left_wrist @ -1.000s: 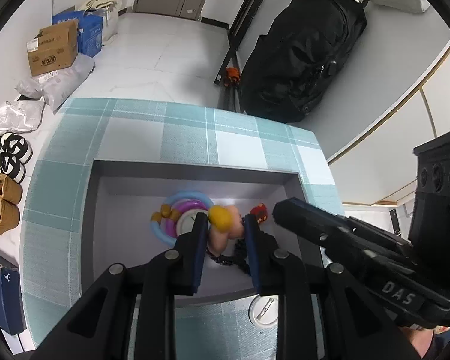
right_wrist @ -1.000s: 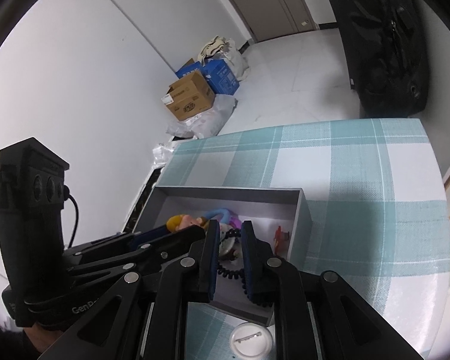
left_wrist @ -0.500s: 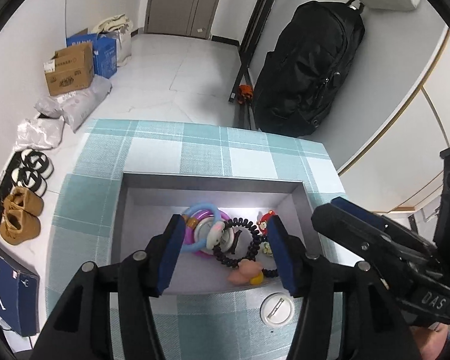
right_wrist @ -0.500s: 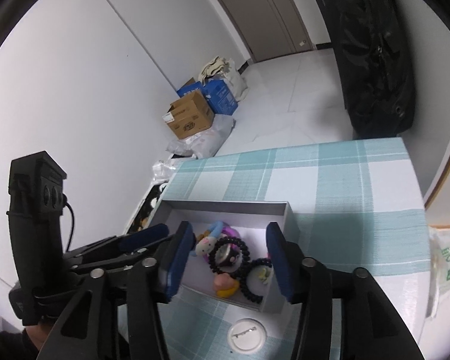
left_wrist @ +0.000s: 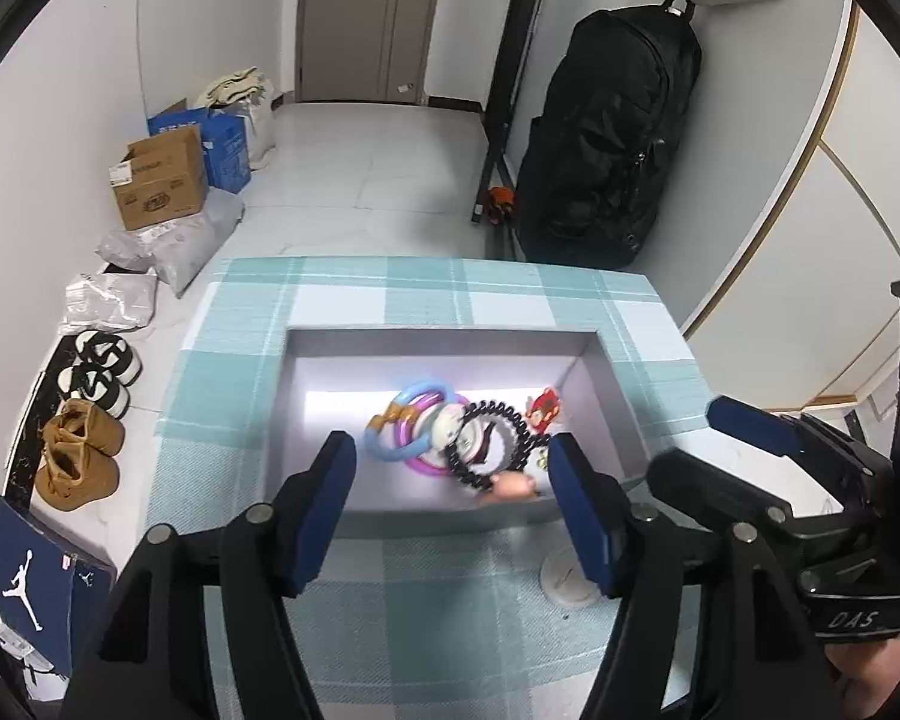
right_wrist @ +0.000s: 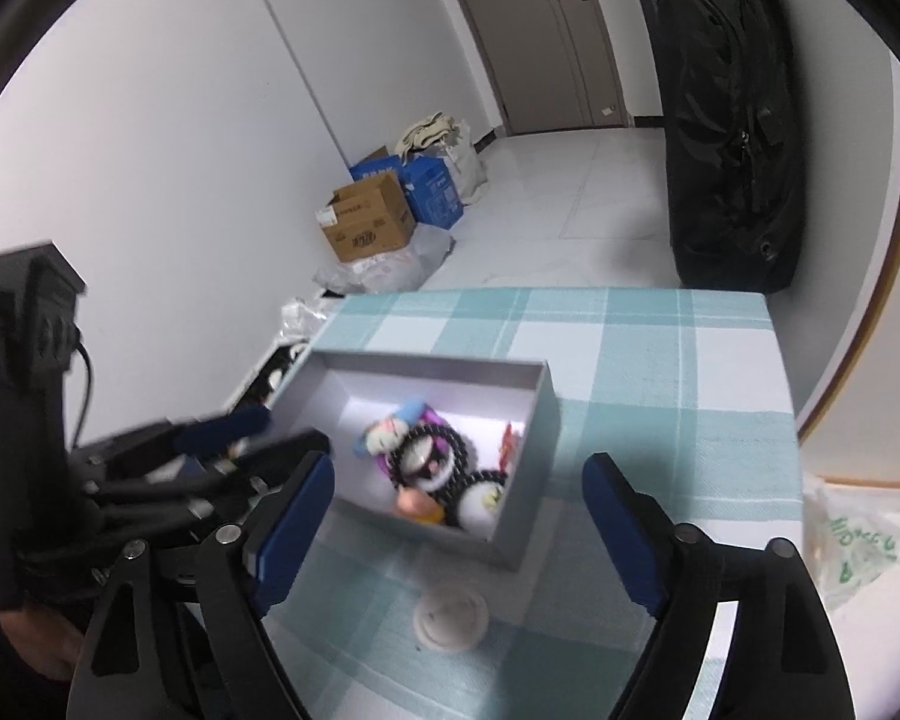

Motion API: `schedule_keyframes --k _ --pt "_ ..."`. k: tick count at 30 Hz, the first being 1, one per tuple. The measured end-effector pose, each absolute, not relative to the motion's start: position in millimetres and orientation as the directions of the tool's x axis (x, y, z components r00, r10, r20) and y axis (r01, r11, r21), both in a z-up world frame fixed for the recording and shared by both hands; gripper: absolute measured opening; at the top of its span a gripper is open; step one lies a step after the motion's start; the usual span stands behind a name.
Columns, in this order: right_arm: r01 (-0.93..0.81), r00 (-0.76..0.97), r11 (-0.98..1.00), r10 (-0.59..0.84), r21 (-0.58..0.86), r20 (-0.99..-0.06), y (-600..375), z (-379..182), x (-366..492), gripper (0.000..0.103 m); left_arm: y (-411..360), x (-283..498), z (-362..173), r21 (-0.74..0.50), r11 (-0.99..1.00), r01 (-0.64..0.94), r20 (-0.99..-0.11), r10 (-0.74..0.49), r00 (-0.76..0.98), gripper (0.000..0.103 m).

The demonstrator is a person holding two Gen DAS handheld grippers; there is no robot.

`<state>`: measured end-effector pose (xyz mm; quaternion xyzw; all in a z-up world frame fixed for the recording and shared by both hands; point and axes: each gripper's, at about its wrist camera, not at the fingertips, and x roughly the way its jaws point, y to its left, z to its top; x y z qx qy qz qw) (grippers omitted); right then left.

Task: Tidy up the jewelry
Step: 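Lift both open tools away from the box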

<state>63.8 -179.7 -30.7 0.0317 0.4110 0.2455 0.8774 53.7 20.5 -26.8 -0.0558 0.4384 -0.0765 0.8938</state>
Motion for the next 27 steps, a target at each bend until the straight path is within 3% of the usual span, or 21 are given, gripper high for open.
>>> schedule_keyframes --k 9,17,21,24,27 --pt "-0.459 0.443 0.864 0.425 0.207 -0.789 -175 -58 43 0.085 37 38 -46 -0.233 0.972 0.021 -0.808 -0.205 0.552 0.063" --pt "-0.489 0.363 0.856 0.372 0.165 -0.854 -166 -87 39 0.084 53 27 -52 -0.201 0.979 -0.031 -0.829 -0.153 0.537 0.065" --pt "-0.496 0.351 0.855 0.355 0.149 -0.867 -159 -93 41 0.077 58 24 -56 -0.159 0.986 -0.045 -0.835 -0.110 0.539 0.066" --pt "-0.526 0.347 0.845 0.311 0.090 -0.885 -148 -101 40 0.066 60 25 -60 -0.140 0.989 -0.047 -0.843 -0.095 0.529 0.066" --pt "-0.551 0.364 0.834 0.276 0.034 -0.890 -136 -103 38 0.065 64 23 -60 -0.151 0.987 -0.051 -0.847 -0.102 0.522 0.066"
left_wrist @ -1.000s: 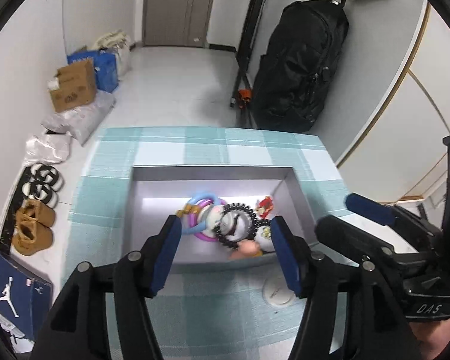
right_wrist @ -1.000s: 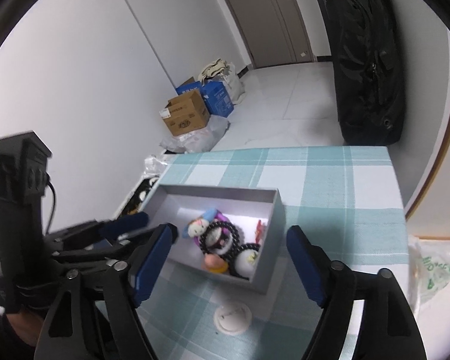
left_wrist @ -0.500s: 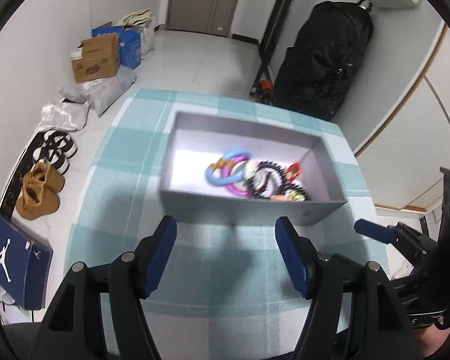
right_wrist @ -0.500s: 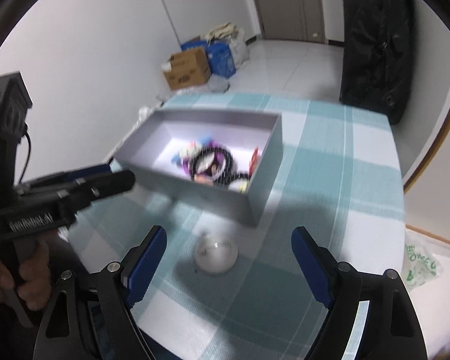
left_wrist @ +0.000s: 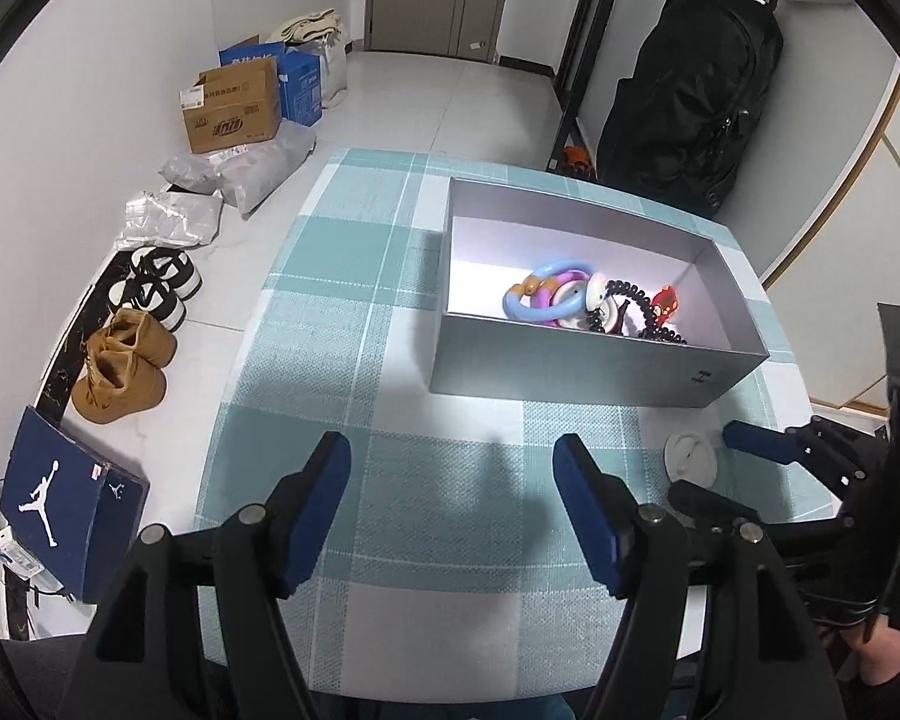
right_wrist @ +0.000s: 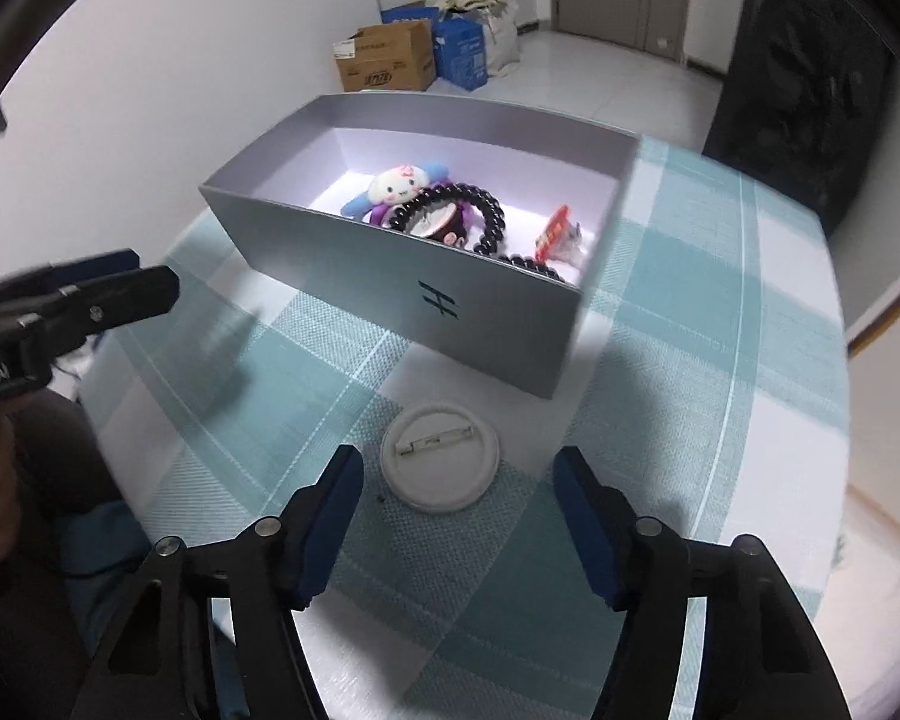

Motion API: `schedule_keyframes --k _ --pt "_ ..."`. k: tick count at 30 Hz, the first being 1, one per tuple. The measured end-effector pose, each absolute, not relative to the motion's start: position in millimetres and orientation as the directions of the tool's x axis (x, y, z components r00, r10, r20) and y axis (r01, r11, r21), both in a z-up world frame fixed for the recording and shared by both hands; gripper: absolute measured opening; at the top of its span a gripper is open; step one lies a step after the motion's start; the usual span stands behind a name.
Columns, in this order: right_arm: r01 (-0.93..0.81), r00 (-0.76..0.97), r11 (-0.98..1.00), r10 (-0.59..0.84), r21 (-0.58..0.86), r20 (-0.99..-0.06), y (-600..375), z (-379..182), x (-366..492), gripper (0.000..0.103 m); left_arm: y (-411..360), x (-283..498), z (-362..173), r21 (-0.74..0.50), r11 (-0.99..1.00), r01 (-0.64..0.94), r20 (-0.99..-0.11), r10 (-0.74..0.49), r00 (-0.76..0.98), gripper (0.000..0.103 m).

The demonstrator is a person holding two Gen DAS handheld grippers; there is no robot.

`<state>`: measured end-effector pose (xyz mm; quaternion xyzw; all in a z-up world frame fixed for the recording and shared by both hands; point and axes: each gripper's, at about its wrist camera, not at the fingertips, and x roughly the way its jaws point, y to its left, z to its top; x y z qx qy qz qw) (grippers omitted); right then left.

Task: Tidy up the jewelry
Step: 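Lift both open tools away from the box, then lower the right tool onto the white round pin badge and grasp it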

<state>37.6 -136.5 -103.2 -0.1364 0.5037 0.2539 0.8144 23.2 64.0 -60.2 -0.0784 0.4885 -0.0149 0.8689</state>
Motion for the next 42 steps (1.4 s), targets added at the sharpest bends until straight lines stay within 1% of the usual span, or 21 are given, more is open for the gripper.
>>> schedule_keyframes --k 3,4,5,6,10,15,20,26,30,34,42 --pt "-0.557 0.375 0.831 0.259 0.007 -0.890 -130 -104 37 0.064 66 23 -58 -0.161 0.985 -0.058 -0.845 -0.107 0.524 0.066" --pt "-0.561 0.386 0.827 0.240 -0.020 -0.891 -127 -105 36 0.061 67 23 -58 -0.164 0.985 -0.059 -0.844 -0.109 0.525 0.066" --pt "-0.567 0.393 0.823 0.230 -0.038 -0.890 -124 -105 34 0.055 67 23 -58 -0.166 0.984 -0.061 -0.844 -0.110 0.525 0.066" --pt "-0.577 0.389 0.816 0.243 -0.030 -0.888 -123 -104 33 0.050 66 23 -57 -0.168 0.984 -0.061 -0.843 -0.112 0.527 0.066" --pt "-0.587 0.391 0.809 0.251 -0.029 -0.886 -122 -105 29 0.042 64 22 -58 -0.147 0.988 -0.056 -0.843 -0.095 0.530 0.066" --pt "-0.579 0.390 0.815 0.255 -0.020 -0.885 -123 -106 29 0.042 62 23 -56 -0.149 0.987 -0.054 -0.840 -0.098 0.533 0.066" --pt "-0.568 0.379 0.821 0.323 0.058 -0.867 -128 -92 31 0.042 61 23 -53 -0.129 0.990 -0.057 -0.829 -0.076 0.554 0.066" --pt "-0.566 0.382 0.815 0.390 0.122 -0.838 -132 -79 34 0.042 56 24 -49 -0.131 0.991 -0.035 -0.816 -0.088 0.572 0.066" --pt "-0.547 0.345 0.803 0.474 0.237 -0.810 -139 -72 40 0.042 51 26 -46 -0.120 0.993 -0.014 -0.809 -0.089 0.581 0.066" --pt "-0.530 0.345 0.789 0.536 0.312 -0.771 -147 -59 41 0.042 50 27 -43 -0.148 0.989 0.001 -0.801 -0.121 0.587 0.066" --pt "-0.532 0.394 0.777 0.578 0.336 -0.715 -152 -35 35 0.042 44 32 -33 -0.157 0.988 0.011 -0.766 -0.129 0.630 0.066"
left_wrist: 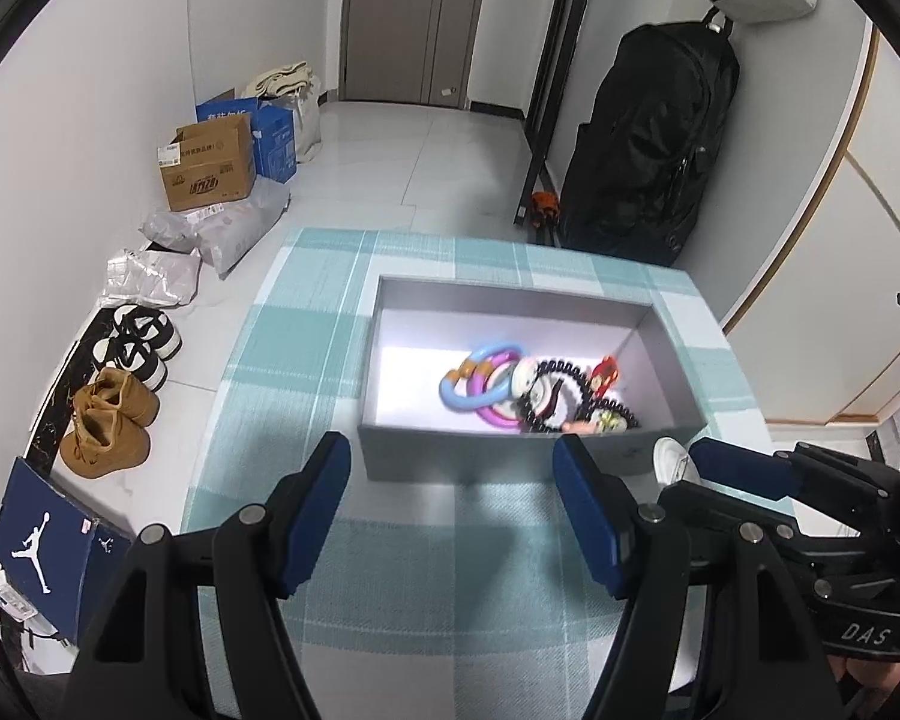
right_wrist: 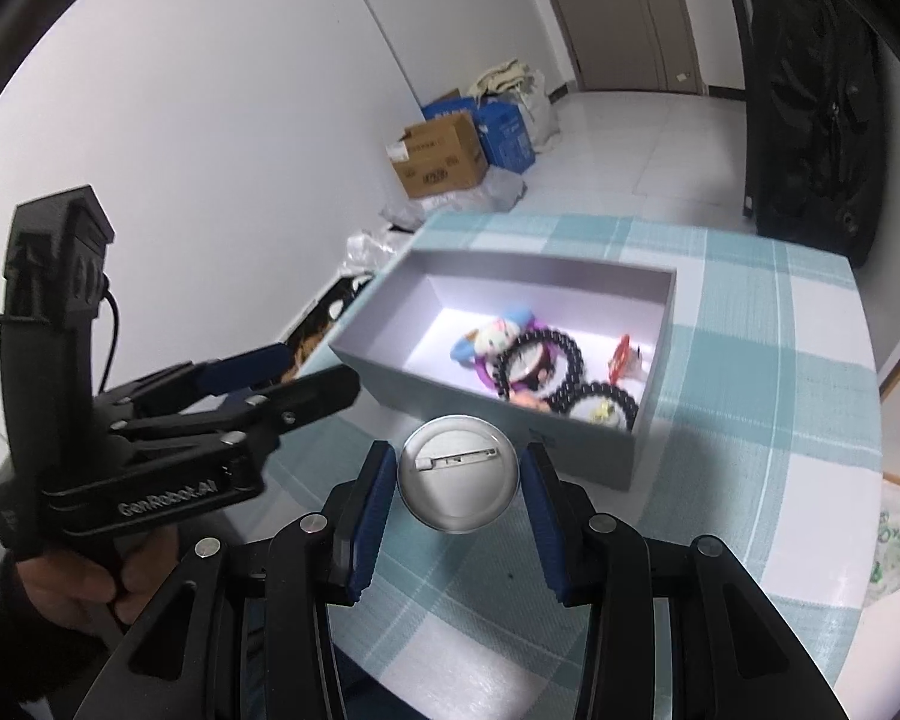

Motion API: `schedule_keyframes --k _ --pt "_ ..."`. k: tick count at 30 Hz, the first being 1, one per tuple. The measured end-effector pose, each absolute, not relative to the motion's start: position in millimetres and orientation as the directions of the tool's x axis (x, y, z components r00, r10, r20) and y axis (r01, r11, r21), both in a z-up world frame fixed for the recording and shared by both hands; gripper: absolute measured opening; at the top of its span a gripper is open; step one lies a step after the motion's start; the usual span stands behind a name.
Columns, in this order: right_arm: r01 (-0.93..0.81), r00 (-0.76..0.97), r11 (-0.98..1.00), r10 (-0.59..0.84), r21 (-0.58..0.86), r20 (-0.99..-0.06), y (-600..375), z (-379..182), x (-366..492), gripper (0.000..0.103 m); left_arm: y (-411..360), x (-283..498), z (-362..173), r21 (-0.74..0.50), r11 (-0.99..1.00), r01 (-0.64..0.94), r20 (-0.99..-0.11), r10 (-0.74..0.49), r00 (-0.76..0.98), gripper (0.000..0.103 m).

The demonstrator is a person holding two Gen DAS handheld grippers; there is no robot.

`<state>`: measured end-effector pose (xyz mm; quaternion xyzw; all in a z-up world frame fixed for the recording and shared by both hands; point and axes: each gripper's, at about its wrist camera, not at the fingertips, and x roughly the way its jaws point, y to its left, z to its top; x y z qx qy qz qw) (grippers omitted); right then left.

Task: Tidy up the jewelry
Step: 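Lower the right tool onto the white round pin badge and grasp it, then carry the pin badge into the box and open the right tool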

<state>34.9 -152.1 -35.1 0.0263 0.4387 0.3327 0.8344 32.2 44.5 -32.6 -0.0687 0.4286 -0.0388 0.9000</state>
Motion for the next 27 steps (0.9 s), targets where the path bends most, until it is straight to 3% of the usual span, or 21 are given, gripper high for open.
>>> schedule_keyframes --k 10,17,23,27 --pt "-0.512 0.433 0.772 0.611 0.377 -0.663 -158 -17 45 0.042 44 45 -21 -0.214 0.977 0.019 -0.723 -0.171 0.669 0.065" --pt "-0.509 0.456 0.779 0.605 0.366 -0.653 -157 -13 57 0.042 42 60 -27 -0.263 0.965 0.008 -0.747 -0.209 0.631 0.065" --pt "-0.502 0.462 0.784 0.600 0.365 -0.653 -157 -14 70 0.042 38 71 -29 -0.263 0.965 -0.006 -0.766 -0.205 0.610 0.065" --pt "-0.492 0.453 0.784 0.602 0.379 -0.657 -157 -19 79 0.042 36 76 -29 -0.194 0.981 -0.015 -0.771 -0.143 0.621 0.065"
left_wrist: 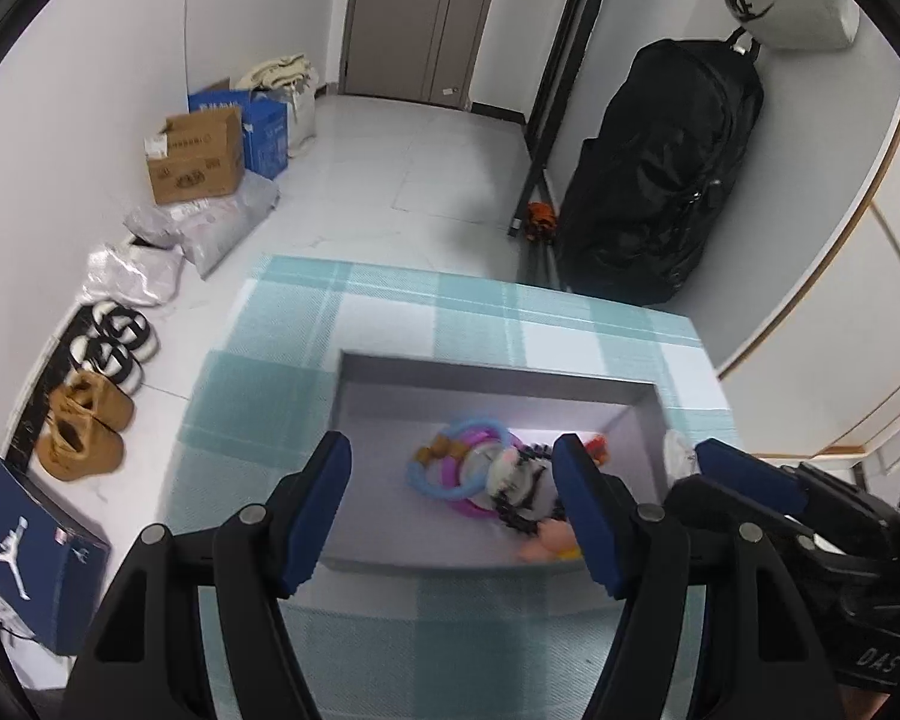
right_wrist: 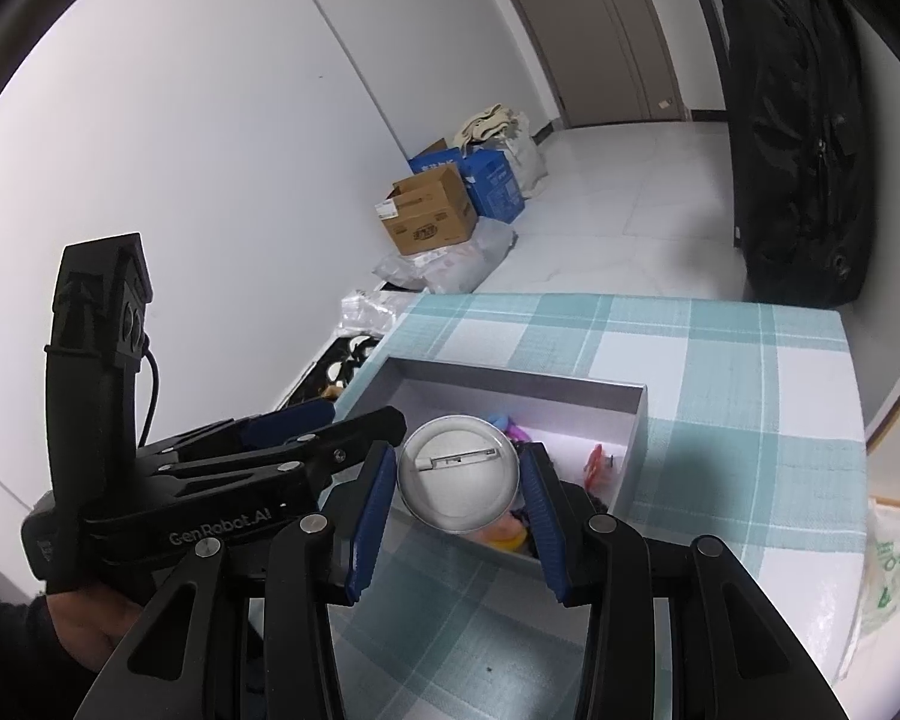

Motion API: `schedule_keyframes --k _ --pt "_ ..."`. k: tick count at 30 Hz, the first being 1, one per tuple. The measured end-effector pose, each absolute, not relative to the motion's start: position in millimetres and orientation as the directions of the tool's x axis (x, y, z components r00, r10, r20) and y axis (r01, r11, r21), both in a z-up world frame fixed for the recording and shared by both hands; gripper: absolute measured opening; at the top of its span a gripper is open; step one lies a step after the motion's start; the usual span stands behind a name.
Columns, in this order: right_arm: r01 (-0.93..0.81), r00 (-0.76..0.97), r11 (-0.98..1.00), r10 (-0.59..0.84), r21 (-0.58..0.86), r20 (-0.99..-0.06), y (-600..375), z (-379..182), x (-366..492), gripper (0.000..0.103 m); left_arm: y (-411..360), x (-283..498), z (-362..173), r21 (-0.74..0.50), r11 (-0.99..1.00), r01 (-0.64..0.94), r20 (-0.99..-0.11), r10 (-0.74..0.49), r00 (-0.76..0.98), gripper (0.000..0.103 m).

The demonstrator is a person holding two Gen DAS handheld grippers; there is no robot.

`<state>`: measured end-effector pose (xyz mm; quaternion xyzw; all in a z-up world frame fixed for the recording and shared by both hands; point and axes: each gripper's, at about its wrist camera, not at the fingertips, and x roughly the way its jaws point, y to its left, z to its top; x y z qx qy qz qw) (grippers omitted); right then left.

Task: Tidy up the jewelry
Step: 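Carry the pin badge into the box and open the right tool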

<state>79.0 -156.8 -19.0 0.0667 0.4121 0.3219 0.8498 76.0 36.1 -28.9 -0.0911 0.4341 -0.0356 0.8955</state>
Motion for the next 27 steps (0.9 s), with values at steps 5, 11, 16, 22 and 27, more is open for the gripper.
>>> schedule_keyframes --k 5,11,16,22,27 --pt "-0.492 0.444 0.787 0.594 0.372 -0.671 -153 -25 87 0.042 38 84 -30 -0.208 0.978 -0.009 -0.773 -0.159 0.614 0.057" --pt "-0.468 0.428 0.793 0.589 0.389 -0.686 -152 -36 99 0.042 34 92 -36 -0.224 0.975 -0.004 -0.786 -0.179 0.592 0.056" --pt "-0.451 0.433 0.803 0.578 0.389 -0.691 -153 -39 104 0.042 32 98 -36 -0.213 0.977 0.014 -0.789 -0.180 0.587 0.056" --pt "-0.425 0.431 0.812 0.570 0.400 -0.699 -155 -43 110 0.042 35 105 -42 -0.224 0.975 0.001 -0.800 -0.185 0.571 0.056" --pt "-0.412 0.427 0.814 0.569 0.408 -0.703 -155 -45 112 0.044 36 109 -44 -0.231 0.973 -0.005 -0.805 -0.188 0.563 0.056"
